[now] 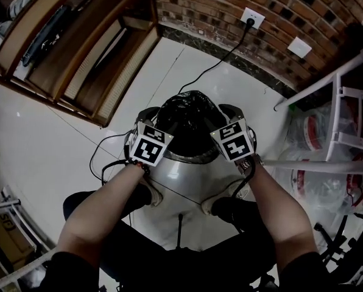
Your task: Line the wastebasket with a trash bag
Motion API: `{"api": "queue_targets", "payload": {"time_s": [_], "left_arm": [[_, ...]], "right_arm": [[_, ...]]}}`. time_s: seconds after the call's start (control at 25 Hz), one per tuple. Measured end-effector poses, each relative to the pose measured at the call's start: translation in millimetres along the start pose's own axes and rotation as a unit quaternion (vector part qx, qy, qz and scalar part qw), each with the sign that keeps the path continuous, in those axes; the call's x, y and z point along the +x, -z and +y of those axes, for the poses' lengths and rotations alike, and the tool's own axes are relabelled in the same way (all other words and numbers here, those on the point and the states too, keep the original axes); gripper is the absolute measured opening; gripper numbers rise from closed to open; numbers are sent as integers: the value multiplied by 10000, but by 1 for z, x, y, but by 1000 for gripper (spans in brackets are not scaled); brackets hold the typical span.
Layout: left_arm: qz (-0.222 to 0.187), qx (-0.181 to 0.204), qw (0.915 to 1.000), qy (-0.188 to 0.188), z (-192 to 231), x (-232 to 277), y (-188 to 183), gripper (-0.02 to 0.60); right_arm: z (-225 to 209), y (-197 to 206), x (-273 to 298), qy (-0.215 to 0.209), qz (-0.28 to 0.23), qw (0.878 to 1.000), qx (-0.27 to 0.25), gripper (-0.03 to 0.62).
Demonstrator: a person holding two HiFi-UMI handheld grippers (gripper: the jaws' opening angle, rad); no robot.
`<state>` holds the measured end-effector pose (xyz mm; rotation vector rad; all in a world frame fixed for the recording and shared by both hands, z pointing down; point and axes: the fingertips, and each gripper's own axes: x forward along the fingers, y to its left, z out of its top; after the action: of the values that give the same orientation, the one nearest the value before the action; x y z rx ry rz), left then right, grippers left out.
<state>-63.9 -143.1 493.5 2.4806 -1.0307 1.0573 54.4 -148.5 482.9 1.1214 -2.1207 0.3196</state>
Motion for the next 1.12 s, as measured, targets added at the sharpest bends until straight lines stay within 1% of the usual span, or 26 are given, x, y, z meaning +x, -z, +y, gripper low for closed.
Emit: {"api": "queue_targets", "payload": {"time_s": [0.08,0.12,0.16,0.24,0.32,0.48,0.52,0.76,0.92,1.12], "left_arm": [[-106,285,9994,182,-15,-6,-9,253],[-140,400,9987,265,-23,-9,-11,247],[-162,495,9980,349,-30,-11,-12,232],[-202,622,9965,519,-44,-18,-15,180],[-276,680,9953,631,-53,-25,-19,96],[-390,584,9956,626,-57,-37,-27,13],[-435,572,9955,622,-57,-41,-31,3],[-736,664,9936,543,-58,-60,-55,3],[-872,758,9921,492,-63,-68,-61,3],[-981,701,9916,466,-69,-75,-64,3]], "right_arm": [[13,-12,-9,-66,-128,9999,-88,222],[19,-17,-14,-79,-175,9997,-136,192],[25,-21,-18,-79,-206,9996,-190,178],[33,-28,-27,-46,-235,9994,-258,146],[39,-32,-35,18,-277,9994,-227,107],[47,-38,-50,233,-409,9987,-203,15],[47,-38,-53,278,-437,9985,-200,2],[50,-49,-67,406,-595,9973,-144,2],[57,-57,-74,406,-715,9965,-143,2],[61,-60,-82,375,-772,9963,-101,2]]}}
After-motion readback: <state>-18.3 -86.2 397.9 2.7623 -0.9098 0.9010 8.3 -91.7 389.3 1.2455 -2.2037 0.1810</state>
